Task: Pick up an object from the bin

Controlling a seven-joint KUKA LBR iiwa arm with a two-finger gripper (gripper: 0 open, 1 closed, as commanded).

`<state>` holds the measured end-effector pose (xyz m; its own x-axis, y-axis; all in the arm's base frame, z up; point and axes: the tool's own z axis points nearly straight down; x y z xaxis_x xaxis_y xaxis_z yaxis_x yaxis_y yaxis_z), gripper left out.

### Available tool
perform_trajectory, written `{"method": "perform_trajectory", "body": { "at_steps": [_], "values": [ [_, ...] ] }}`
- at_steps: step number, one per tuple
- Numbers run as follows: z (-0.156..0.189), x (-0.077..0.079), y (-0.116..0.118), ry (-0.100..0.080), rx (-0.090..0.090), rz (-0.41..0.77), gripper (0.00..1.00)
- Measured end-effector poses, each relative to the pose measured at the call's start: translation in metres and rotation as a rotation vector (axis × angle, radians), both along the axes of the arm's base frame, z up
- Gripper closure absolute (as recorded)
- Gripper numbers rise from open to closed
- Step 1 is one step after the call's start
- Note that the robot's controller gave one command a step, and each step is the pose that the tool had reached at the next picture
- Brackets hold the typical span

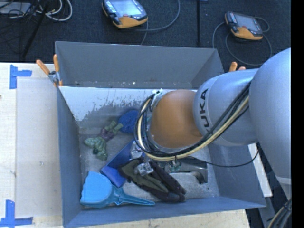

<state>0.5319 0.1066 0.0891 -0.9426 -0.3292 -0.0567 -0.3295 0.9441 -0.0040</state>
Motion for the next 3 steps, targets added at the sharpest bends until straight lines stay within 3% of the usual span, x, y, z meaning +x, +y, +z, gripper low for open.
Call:
{"method": "perform_trajectory", "body": {
  "at_steps": [3],
  "values": [
    [0.0051,0.0016,0.0010,0.012,-0.003,-0.001,1.00]
  ]
}}
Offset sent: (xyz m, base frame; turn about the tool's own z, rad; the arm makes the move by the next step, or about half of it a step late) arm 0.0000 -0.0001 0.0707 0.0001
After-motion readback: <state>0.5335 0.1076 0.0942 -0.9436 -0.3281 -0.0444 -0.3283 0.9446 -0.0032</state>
